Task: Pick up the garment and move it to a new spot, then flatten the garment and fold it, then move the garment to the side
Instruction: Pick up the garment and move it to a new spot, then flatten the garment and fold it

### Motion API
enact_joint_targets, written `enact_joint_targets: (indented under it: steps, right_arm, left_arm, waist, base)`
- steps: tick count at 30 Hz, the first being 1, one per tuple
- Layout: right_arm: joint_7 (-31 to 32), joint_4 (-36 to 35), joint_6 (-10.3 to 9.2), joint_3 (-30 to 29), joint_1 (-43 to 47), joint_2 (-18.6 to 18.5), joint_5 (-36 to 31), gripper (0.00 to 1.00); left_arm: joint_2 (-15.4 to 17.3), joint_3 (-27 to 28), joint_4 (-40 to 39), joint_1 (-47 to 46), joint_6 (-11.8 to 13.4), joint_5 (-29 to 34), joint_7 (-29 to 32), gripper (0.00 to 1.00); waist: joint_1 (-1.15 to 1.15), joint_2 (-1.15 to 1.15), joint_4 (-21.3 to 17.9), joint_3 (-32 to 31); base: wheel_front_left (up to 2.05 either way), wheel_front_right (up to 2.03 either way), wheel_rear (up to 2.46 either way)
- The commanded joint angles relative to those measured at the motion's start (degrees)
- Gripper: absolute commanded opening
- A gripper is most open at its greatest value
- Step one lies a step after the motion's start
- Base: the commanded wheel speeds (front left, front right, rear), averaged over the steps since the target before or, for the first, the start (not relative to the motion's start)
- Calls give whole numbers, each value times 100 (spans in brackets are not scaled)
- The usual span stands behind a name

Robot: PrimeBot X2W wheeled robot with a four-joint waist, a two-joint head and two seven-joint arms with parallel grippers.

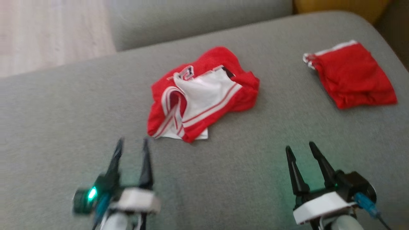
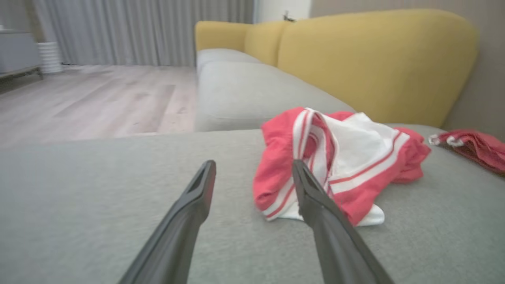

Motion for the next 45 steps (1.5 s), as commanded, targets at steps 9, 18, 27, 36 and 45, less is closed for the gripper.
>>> enact_joint_targets:
  steps: [9,18,27,36,45]
  right_arm:
    - [-36,-385,-4,-123,161,39,-123,100]
    - [-36,-404,-4,-178,232,56,-174,100]
    - [-36,-356,-4,-121,260,59,-142,100]
    - [-36,-339,-4,-45,278,60,-100,100]
    - [-36,-344,-4,-13,318,61,-102,100]
  left_arm:
    - [43,435,-1891,1388,305,157,-54,100]
    - [43,450,-1862,1654,228,380,-54,100]
    - [43,474,-1824,1668,217,344,-54,100]
    - [43,457,-1805,1702,218,345,-54,100]
    - [42,351,-1725,1709,188,318,-54,100]
  waist:
    - [1,0,689,-707]
    - [1,0,851,-823]
    - [1,0,882,-871]
    - [1,0,837,-897]
    - [1,0,781,-886]
  base:
    - [0,0,0]
    - [0,0,0]
    - [0,0,0]
    - [0,0,0]
    - [0,0,0]
